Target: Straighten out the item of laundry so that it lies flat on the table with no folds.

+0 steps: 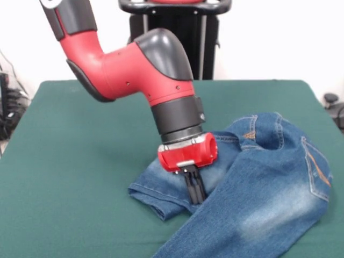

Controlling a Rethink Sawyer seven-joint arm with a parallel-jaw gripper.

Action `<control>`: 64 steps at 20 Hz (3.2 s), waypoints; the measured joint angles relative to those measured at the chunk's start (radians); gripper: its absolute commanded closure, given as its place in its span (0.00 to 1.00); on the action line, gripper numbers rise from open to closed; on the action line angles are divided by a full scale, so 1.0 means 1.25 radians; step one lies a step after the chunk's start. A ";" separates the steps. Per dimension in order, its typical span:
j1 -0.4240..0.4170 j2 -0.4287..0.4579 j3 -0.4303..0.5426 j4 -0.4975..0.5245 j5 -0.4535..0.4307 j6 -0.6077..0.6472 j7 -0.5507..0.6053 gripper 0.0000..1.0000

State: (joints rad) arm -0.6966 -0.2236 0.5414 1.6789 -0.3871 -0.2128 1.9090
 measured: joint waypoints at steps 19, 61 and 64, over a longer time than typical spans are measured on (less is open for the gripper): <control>0.018 0.022 0.000 0.000 0.005 -0.090 0.000 0.00; 0.244 -0.403 -0.198 0.022 0.316 0.411 0.000 0.00; 0.229 -0.401 -0.203 0.022 0.316 0.411 0.000 0.00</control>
State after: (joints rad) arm -0.4110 -0.7245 0.2874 1.7068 0.0079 0.3012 1.9092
